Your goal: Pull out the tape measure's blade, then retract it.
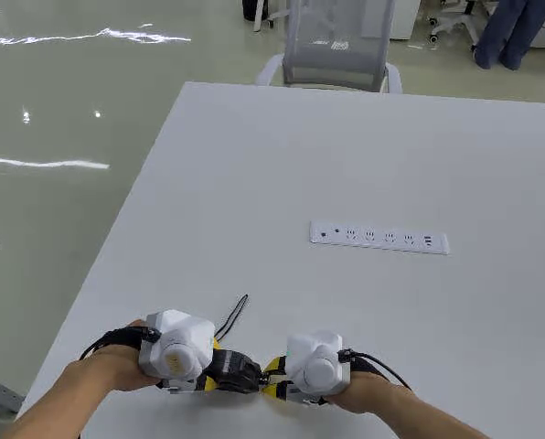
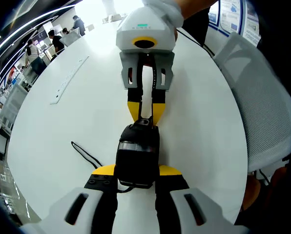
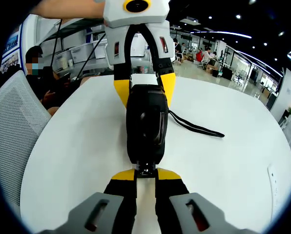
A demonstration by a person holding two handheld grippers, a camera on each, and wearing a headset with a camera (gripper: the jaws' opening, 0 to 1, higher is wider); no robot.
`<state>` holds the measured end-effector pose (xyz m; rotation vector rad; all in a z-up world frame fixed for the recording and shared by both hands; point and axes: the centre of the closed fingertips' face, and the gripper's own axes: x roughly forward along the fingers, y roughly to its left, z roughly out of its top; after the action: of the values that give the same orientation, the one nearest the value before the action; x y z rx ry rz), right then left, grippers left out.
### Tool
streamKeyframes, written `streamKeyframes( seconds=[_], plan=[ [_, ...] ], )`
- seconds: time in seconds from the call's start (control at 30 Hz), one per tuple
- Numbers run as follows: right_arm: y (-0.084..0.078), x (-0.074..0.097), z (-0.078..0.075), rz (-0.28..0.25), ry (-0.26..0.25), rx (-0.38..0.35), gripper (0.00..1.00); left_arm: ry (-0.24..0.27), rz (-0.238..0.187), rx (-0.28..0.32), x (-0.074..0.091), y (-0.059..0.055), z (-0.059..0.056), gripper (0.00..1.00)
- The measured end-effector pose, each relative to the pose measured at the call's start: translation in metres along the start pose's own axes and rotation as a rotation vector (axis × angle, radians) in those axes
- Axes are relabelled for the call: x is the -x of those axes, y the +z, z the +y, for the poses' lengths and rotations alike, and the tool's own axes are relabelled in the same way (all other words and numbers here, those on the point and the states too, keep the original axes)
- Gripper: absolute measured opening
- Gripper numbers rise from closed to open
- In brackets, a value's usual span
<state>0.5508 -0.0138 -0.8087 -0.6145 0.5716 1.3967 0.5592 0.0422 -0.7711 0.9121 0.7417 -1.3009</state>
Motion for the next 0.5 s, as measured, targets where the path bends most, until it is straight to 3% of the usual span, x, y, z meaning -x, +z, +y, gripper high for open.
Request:
streamKeyframes(
  seconds=[0.5],
  plan=[
    [-0.0043, 0.0056, 0.0001, 0.009, 0.001, -0.001, 0.11, -0.003, -0.001, -0.001, -0.0001, 0.0000, 0.0001, 0.25]
  ],
)
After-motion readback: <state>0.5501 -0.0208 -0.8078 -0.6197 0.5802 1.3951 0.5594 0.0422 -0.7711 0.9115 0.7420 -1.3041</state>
